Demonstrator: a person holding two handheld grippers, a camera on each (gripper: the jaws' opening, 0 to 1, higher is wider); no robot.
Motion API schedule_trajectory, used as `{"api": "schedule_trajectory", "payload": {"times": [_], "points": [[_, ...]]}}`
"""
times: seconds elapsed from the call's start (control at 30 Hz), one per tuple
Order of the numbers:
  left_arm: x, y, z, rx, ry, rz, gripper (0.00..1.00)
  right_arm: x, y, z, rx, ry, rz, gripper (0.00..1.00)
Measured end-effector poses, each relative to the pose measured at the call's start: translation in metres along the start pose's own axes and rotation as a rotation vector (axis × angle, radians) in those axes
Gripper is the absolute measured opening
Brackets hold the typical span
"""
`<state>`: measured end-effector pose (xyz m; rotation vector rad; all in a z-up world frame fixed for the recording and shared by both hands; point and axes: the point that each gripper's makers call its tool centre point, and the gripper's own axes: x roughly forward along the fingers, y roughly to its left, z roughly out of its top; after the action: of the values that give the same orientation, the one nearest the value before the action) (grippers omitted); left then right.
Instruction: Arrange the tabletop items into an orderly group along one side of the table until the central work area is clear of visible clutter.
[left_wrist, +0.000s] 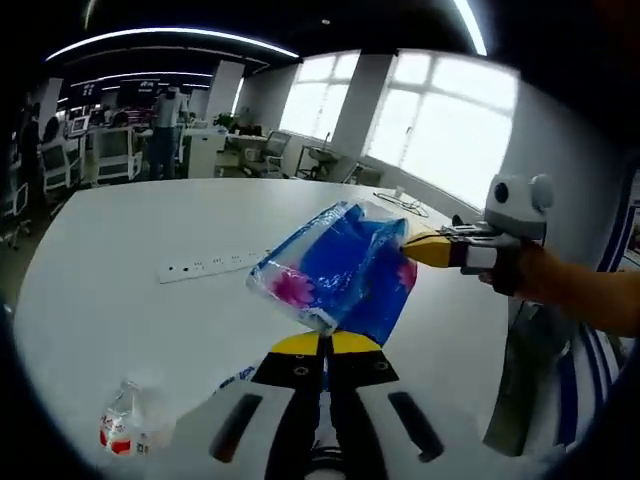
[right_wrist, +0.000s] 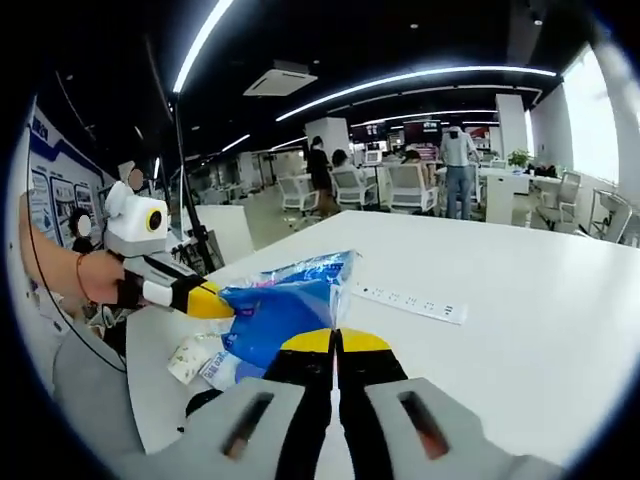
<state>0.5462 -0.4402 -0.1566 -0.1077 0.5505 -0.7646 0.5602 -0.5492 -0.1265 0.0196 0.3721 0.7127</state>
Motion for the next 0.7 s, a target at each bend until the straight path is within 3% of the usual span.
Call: {"api": "schedule_trajectory", "payload": {"times": [0.5,0.7], "points": [[0.053,-0.043,-0.003,0.006,0.059,-0.074,0.0,-0.043,-0.049,-0.028,0.051,0.044,-0.129,0.0],[0.068,-0.043,-0.016,0.004,0.095,-0.081,0.0,-0.045,-0.06,-0.049,0.063,0.078,-0.166,0.0]]}}
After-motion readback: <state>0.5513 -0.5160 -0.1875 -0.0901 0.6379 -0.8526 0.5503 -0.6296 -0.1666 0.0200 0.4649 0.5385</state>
